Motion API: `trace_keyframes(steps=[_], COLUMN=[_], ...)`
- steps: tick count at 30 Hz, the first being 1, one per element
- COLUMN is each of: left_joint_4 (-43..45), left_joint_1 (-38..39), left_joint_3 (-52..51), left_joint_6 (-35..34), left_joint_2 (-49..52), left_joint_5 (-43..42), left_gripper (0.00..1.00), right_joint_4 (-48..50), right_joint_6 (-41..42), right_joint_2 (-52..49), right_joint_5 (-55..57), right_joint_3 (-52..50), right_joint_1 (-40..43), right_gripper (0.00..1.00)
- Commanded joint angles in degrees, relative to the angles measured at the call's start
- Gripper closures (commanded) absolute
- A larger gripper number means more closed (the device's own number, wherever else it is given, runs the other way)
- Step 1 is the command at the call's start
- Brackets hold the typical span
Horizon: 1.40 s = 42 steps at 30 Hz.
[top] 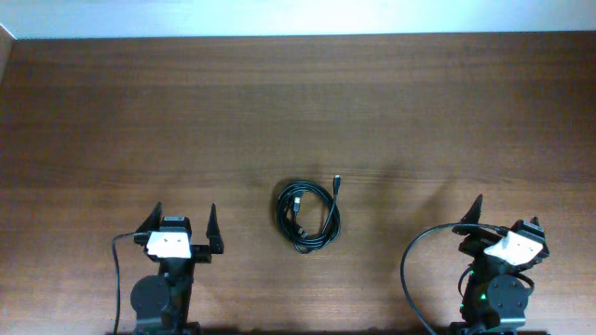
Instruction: Untangle cables
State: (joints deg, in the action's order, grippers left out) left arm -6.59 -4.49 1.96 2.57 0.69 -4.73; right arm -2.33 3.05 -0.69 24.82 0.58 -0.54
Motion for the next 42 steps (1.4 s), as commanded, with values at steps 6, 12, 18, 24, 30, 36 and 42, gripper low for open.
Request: trace_keyframes(steps=[6,12,18,24,30,36,42], left_joint_4=[-8.4,-46.7,-55.8,-53.9,-53.1,-51.0,-51.4], left_joint_1=[-0.2,3.9,5.6,5.6,5.6,5.6,5.6], left_joint_3=[14.1,59.2,63.2,63.2,63.2,63.2,63.1], left_joint_6=[-1.7,-1.7,7.0,13.8,13.4,13.4,13.4], left_joint_2=[13.9,47.3,53.9,56.4,56.4,56.4,56.4], left_joint_5=[-12.8,-21.9,-27.5,-27.4,-26.0,-22.2,-22.3], left_gripper=[0.01,0.01,0.01,0.01,0.01,0.01,0.01], right_joint_4=[-11.2,-58.4,-76.7,-52.7,-31.5,-32.3,-32.9], right_joint_6=[3.5,10.7,1.5,3.5,3.4,3.2,4.4], right_joint_2=[-1.2,-30.8,-58.1,-77.1,-82.9,-94.7,-98.7], right_joint_5=[-37.6,-56.7,-54.5,-39.5,-28.4,-23.9,-24.2], right_joint_3=[13.0,57.2,63.2,63.3,63.0,62.3,62.2], right_joint_1=[-0.3,-0.3,-0.8,-31.3,-38.5,-35.4,-32.8], right_gripper=[0.01,0.01,0.01,0.01,0.00,0.11,0.24])
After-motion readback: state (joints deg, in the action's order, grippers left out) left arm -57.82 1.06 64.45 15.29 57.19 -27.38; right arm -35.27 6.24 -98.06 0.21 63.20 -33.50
